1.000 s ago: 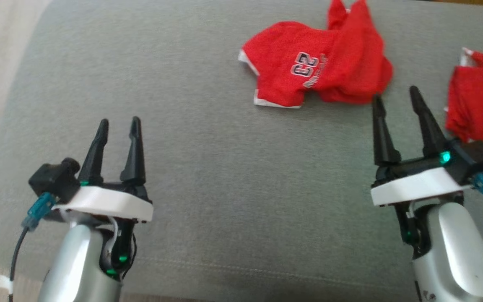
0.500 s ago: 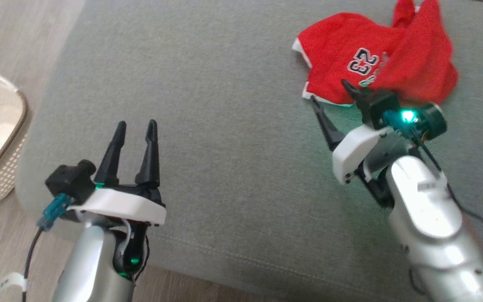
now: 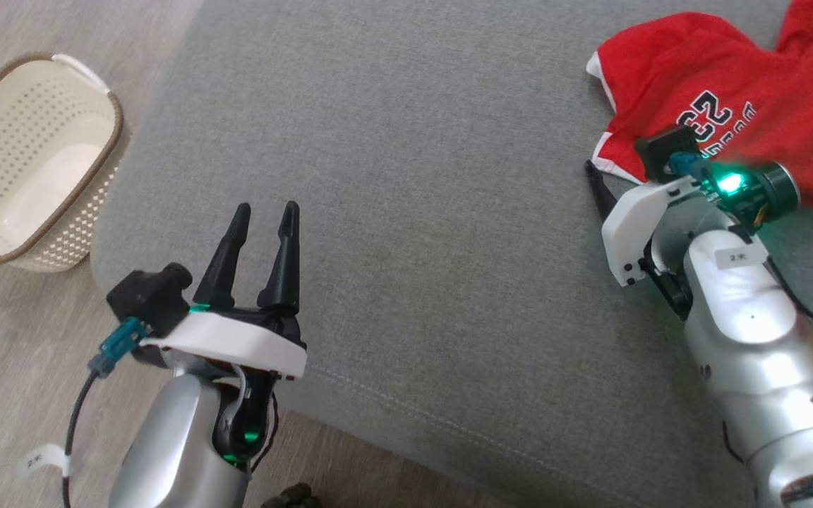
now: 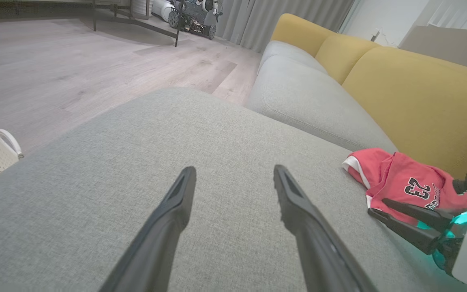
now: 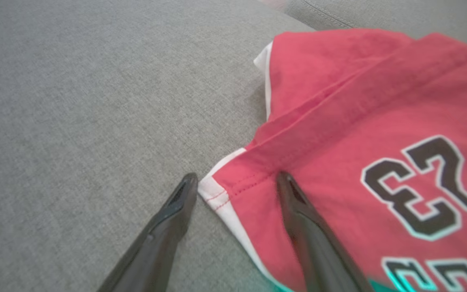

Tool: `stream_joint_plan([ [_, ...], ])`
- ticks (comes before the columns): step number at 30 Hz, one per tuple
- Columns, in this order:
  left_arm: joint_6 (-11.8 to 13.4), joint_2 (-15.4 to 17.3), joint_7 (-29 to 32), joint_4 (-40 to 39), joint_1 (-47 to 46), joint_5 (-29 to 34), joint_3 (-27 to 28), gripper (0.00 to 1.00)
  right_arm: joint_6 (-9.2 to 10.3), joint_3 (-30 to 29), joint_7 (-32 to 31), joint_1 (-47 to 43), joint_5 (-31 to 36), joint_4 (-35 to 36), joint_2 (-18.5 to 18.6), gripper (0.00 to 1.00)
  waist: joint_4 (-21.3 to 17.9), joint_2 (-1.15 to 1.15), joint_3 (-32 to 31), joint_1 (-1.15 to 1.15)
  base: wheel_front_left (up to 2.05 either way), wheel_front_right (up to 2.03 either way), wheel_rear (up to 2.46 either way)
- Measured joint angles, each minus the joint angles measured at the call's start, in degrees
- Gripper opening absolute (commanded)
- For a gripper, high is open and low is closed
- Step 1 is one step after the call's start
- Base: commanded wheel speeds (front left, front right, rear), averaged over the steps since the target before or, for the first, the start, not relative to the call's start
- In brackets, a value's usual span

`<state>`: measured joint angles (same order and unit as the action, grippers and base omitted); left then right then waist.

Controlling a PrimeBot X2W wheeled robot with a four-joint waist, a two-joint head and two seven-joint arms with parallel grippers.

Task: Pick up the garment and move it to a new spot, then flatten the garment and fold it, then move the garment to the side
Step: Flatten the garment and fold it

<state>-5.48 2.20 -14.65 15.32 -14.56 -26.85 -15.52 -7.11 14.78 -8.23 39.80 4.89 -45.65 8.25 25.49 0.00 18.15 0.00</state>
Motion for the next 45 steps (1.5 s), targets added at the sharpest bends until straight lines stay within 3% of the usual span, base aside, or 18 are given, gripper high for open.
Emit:
stream_joint_plan([
  [1, 0.00, 0.01, 0.00, 0.10, 0.00, -0.01, 0.00, 1.00, 0.00, -0.16, 0.31, 0.44, 0.32, -0.85, -0.09, 1.00, 0.25, 0.00, 0.12, 0.00, 0.00, 0.00, 0.00],
  [2, 0.01, 0.00, 0.01, 0.18, 0.00, -0.01, -0.05, 1.00, 0.00, -0.33, 0.68, 1.03, 0.32, -1.70, -0.20, 0.43, 0.42, 0.00, 0.17, 0.00, 0.00, 0.00, 0.00],
  [3, 0.07, 0.00, 0.01, 0.23, 0.00, -0.01, -0.16, 1.00, 0.00, -0.41, 1.02, 1.61, 0.36, -2.52, -0.29, 0.00, 0.50, 0.00, 0.12, 0.00, 0.00, 0.00, 0.00],
  [13, 0.51, -0.01, 0.01, 0.85, 0.03, 0.75, -0.08, 1.00, 0.00, 1.77, 9.40, 2.91, -1.62, -6.41, -2.98, 0.00, -1.59, 0.00, -2.69, 0.00, 0.00, 0.00, 0.00],
  [17, 0.49, 0.00, 0.01, 1.27, 0.40, 0.99, 0.48, 1.00, 0.00, 7.01, 14.61, 4.71, -10.43, -2.37, -3.71, 0.00, -3.38, 0.00, -4.68, 0.00, 0.00, 0.00, 0.00],
  [20, 0.44, 0.01, 0.01, 1.60, 1.08, 1.32, 1.13, 1.00, 0.00, 11.14, 17.77, 6.95, -20.53, 4.16, -3.86, 0.00, -4.92, 0.00, -6.42, 0.00, 0.00, 0.00, 0.00],
  [24, 0.59, 0.03, 0.01, 1.67, 3.20, 1.32, 2.31, 1.00, 0.00, 11.72, 20.46, 10.75, -30.88, 11.24, -3.98, 0.00, -7.58, 0.00, -8.41, 0.00, 0.00, 0.00, 0.00],
  [28, 0.97, 0.09, 0.01, 1.63, 4.42, 1.57, 3.78, 1.00, 0.00, 6.70, 21.96, 12.23, -35.29, 14.69, -4.09, 0.00, -10.63, 0.00, -9.80, 0.00, 0.00, 0.00, 0.00],
  [32, 0.94, 0.07, 0.00, 1.44, 4.59, 1.66, 4.13, 1.00, 0.00, -6.28, 22.53, 10.00, -37.28, 16.07, -4.07, 0.00, -14.27, 0.00, -10.49, 0.00, 0.00, 0.00, 0.00],
  [39, 0.89, 0.08, 0.00, 0.94, 4.55, 2.12, 4.47, 1.00, 0.00, -21.21, 19.34, -9.64, -34.79, 16.55, -4.31, 0.00, -18.61, 0.00, -9.46, 0.00, 0.00, 0.00, 0.00],
  [45, 0.35, 0.07, 0.01, 1.15, 3.96, 2.93, 4.11, 1.00, 0.01, -27.18, 17.28, -17.86, -30.54, 15.33, -5.03, 0.00, -21.06, 0.00, -8.01, 0.00, 0.00, 0.00, 0.00],
])
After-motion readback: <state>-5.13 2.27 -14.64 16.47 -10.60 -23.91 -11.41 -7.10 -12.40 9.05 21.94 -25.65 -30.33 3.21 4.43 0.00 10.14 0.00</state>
